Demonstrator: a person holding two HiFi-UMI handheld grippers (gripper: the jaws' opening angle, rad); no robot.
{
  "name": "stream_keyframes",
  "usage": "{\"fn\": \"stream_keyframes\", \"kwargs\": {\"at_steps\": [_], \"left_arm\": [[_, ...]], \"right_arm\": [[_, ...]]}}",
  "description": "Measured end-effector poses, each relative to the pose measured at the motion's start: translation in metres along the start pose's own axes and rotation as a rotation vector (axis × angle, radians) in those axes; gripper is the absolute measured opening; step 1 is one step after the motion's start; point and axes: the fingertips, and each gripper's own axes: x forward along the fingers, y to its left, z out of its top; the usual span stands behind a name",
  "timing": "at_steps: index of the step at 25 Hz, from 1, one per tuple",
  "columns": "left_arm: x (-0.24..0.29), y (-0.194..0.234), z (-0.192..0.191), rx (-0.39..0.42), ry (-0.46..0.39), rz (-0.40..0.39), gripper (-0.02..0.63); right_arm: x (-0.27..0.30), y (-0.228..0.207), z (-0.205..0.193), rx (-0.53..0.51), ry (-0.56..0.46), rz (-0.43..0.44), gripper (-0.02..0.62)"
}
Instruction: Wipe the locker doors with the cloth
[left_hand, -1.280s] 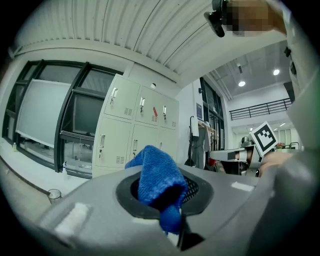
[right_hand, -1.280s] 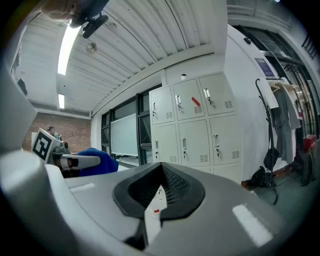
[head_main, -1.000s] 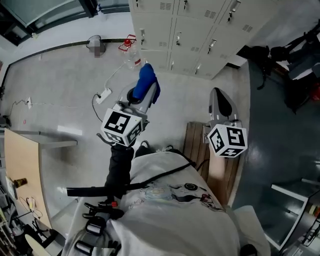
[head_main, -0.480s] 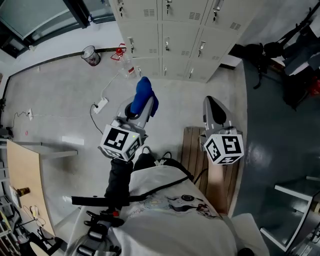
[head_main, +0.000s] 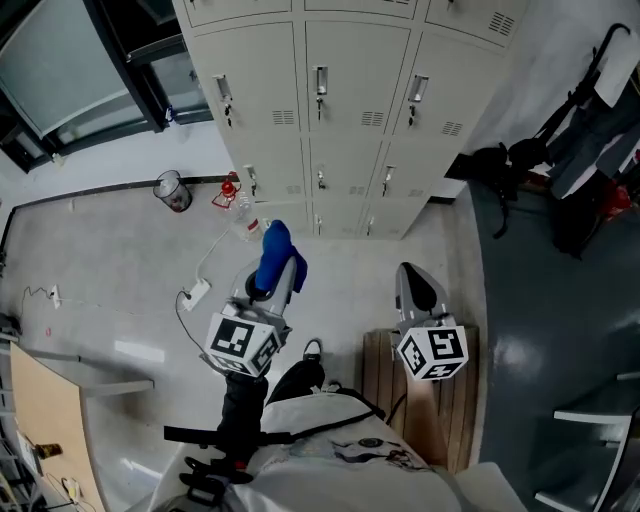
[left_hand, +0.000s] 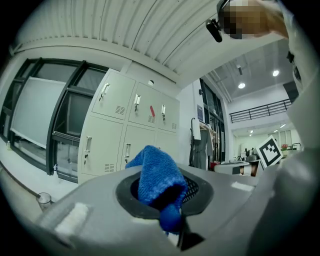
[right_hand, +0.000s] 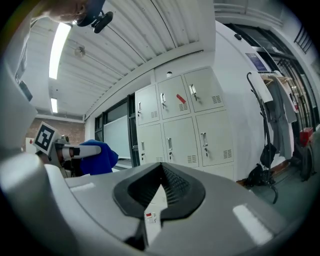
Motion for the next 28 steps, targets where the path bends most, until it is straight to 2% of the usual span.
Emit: {"fn": "stream_keyframes", "kwargs": {"at_steps": [7,11,14,18,21,28], "left_arm": [[0.069,0.049,0.039,0.005,-0.057,-0.051,0.038],[0.099,0.072,0.038,-0.005,-0.047,-0.044,0.039],[0.123,0.082,0.034,-0.01,-0.033,-0.043,0.039],[0.165,0.09,0.029,-0.022,-0.026,-0.042,0.039],[0.206,0.088,0.034,-0.005,-0.056,-0.039,0.04],[0.333,0.081,0.088,0.082,-0.16,0.083,0.04]], "right_arm": [[0.075,-0.021,0.036,-0.045,-0.033,-0.072,0.0],[0.109,-0.041,0.043,-0.066,-0.035,-0.154,0.0],[0.131,-0.058,0.041,-0.054,-0.015,-0.177,0.0],[0.164,-0.086,0.04,-0.054,0.003,-0.165,0.0],[0.191,-0.115,0.041,-0.048,0.0,-0.144,0.0],[0.236,-0.2,0.072,-0.034,-0.034,-0.111,0.0]]}}
